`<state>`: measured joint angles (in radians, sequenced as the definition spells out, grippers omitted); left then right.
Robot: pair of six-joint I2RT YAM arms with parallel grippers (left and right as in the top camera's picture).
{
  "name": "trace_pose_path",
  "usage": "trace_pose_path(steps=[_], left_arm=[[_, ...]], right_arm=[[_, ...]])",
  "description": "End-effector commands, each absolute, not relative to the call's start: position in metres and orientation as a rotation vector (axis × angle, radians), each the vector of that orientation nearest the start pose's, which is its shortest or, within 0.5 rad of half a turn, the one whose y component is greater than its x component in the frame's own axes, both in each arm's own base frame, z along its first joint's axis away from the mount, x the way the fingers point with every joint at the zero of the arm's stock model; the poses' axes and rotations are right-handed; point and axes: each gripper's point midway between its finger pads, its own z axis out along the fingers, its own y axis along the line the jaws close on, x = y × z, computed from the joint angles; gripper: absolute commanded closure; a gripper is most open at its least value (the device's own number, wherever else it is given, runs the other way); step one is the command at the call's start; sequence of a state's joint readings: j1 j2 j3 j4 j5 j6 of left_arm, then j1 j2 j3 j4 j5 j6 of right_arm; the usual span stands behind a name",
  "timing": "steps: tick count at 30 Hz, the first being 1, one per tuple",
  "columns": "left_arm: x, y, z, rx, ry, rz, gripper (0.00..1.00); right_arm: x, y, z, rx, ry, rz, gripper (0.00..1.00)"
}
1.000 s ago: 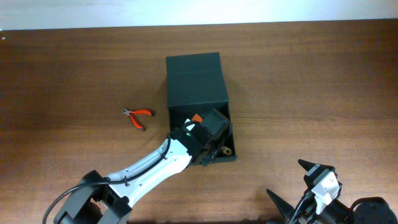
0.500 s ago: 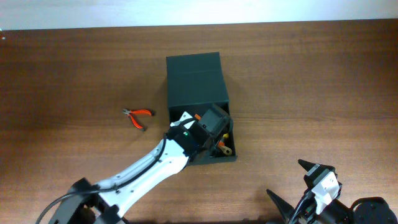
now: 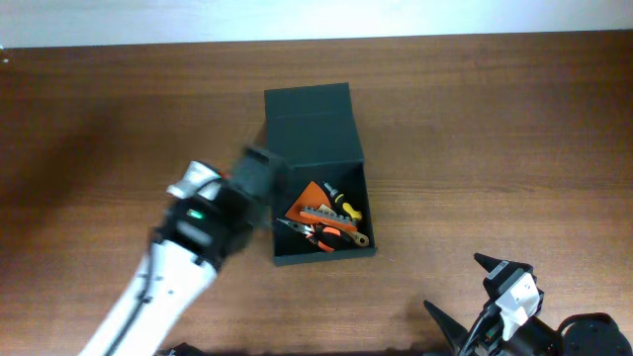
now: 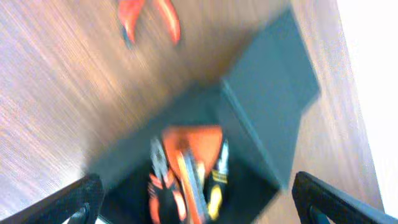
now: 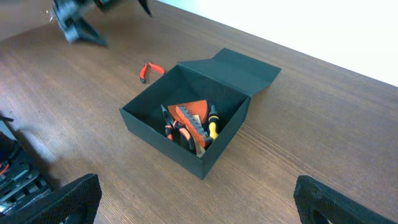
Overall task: Pack container
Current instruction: 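Carry the screwdriver with the left gripper and release into the box, then move the left gripper to the red-black pliers and grasp them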
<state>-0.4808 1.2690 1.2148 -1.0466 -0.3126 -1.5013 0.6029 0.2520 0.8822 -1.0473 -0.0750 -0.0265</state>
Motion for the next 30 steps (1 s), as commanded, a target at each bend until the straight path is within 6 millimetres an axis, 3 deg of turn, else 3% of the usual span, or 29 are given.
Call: trace_pose_path(steps=[1,6,14,23,30], left_arm=[[0.306,-0.053,0.222,-1.173,2.302,-0.127,0.01],[0.325,-0.02,0.22,-1.151,2.437,-0.011,0.01],[0.332,0.014,0.151,-1.297,2.642,0.04,0.01],[0.346,0.006,0.075,-1.291,2.71,-0.064,0.01],[0.349,-0.001,0.041,-1.32,2.77,-0.094,0.02]], right_arm=[[0.118,0.095,0.274,-0.653,1.898,0.443,0.01],[0.118,0.095,0.274,-0.653,1.898,0.443,0.01],[0.118,0.095,0.274,-0.653,1.898,0.443,0.01],[0.118,0.095,0.274,-0.653,1.898,0.443,0.01],[0.118,0.095,0.274,-0.653,1.898,0.443,0.01]])
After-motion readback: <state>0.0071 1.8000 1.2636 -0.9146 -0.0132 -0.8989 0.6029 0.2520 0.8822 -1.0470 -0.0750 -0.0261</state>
